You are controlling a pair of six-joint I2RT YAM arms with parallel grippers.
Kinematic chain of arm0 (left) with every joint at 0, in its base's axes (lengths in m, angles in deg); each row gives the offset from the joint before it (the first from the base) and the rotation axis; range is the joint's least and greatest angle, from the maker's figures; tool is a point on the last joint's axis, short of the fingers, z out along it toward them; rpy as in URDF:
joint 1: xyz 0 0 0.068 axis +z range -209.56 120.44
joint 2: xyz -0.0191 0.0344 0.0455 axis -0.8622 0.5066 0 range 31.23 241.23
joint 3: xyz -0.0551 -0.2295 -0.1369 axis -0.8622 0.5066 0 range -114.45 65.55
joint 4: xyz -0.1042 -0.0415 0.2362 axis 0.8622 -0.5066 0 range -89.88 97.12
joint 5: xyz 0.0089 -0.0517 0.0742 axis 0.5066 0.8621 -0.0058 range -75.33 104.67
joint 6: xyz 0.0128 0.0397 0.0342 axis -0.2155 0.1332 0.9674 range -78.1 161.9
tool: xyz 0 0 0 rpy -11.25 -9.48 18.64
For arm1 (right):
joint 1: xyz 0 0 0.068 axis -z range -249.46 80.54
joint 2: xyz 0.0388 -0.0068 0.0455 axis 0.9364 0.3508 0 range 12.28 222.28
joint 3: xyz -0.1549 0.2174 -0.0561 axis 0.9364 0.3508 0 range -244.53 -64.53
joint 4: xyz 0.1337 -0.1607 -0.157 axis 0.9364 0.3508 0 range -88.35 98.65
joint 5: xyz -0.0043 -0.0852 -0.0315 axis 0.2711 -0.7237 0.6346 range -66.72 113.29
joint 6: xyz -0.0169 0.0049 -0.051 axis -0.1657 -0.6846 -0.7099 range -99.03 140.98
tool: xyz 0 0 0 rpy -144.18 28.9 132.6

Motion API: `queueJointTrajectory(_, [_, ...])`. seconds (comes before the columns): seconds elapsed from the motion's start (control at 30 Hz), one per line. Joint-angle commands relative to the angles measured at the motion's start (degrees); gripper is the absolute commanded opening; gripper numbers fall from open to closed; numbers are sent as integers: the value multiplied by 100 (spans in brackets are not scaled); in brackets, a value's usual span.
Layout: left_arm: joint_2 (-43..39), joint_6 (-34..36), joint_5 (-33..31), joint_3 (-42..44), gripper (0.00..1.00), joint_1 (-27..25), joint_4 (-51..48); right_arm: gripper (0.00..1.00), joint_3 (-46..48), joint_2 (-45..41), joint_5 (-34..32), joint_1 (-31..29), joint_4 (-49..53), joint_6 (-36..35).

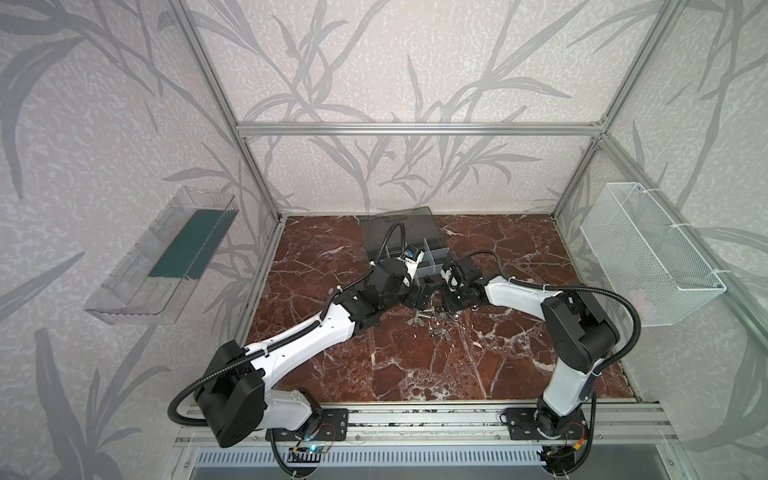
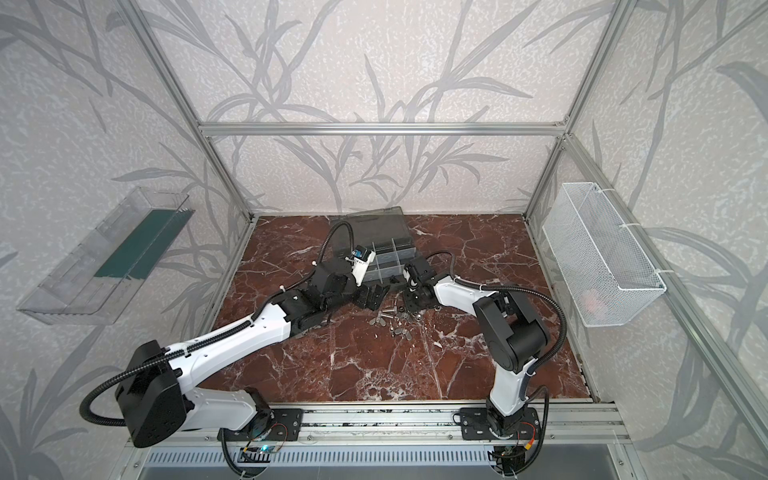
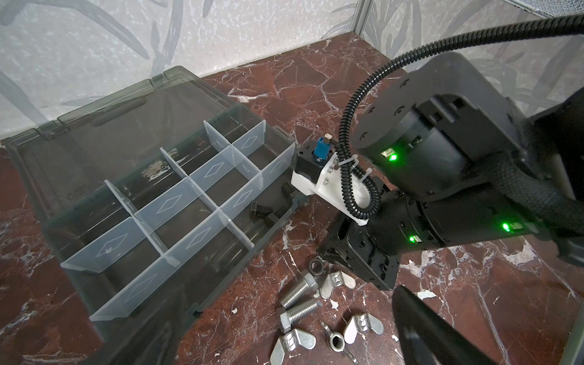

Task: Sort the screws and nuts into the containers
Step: 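Lower the right gripper to the pile and grasp a black bolt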

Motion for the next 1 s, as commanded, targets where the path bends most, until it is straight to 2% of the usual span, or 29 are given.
queueJointTrajectory(0.0, [22,-20,-38,-200,99,-11,-56,39,169,-164,-40,16,328,-60])
queueJointTrajectory(0.57, [30,-33,1,-219,99,-15,-58,50,418,-340,-55,16,346,-75])
queueJointTrajectory(0.7, [13,-37,-4,-211,99,-20,-56,49,409,-244,-59,18,315,-77])
queueJointTrajectory(0.97, [-13,-35,-6,-213,99,-24,-58,39,374,-142,-45,16,263,-33])
